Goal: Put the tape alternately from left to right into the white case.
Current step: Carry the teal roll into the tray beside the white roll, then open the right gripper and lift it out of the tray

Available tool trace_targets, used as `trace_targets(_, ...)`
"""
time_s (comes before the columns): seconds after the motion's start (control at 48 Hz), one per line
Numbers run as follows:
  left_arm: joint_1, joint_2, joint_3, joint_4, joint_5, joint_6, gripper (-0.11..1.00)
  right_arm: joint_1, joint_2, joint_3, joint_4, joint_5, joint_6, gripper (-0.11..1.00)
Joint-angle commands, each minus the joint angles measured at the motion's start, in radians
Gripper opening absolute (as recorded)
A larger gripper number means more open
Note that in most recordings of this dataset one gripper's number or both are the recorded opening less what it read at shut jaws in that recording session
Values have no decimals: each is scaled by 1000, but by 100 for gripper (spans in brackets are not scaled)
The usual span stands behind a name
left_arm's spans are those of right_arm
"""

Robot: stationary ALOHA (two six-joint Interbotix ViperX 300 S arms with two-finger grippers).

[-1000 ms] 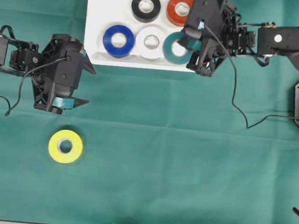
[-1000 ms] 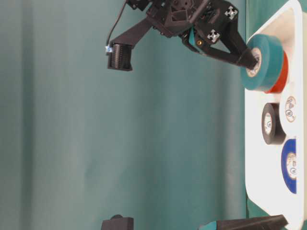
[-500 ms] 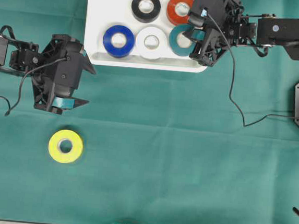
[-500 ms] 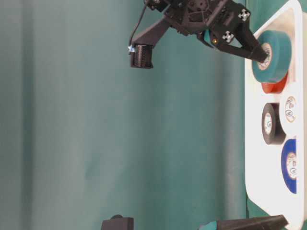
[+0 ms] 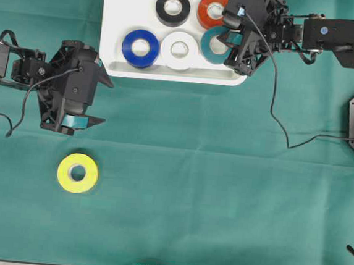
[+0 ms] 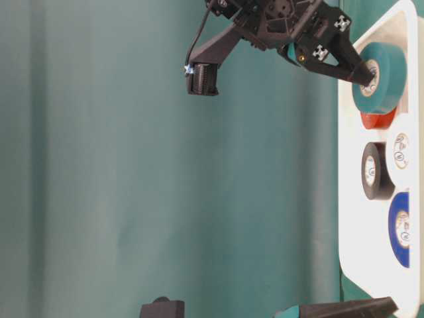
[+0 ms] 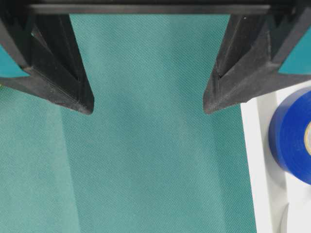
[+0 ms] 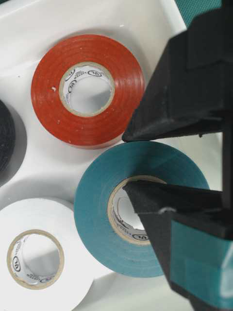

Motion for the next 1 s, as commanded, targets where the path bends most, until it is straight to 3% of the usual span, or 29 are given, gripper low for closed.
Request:
trace_targets(0.0, -6, -15, -21, -2, -3, -2, 73, -5, -12, -11, -3, -9, 3, 25)
trace_targets(0.479, -12, -17, -29, -2, 14, -2, 73, -5, -12, -11, -3, -8, 3, 26)
trace_targets(0.688, -14, -17, -31, -2, 26, -2, 73, -5, -12, -9, -3, -5, 2, 84)
trace_targets(0.979, -26, -18, -32, -3, 34, -3, 73, -3, -12, -9, -3, -9, 3, 81)
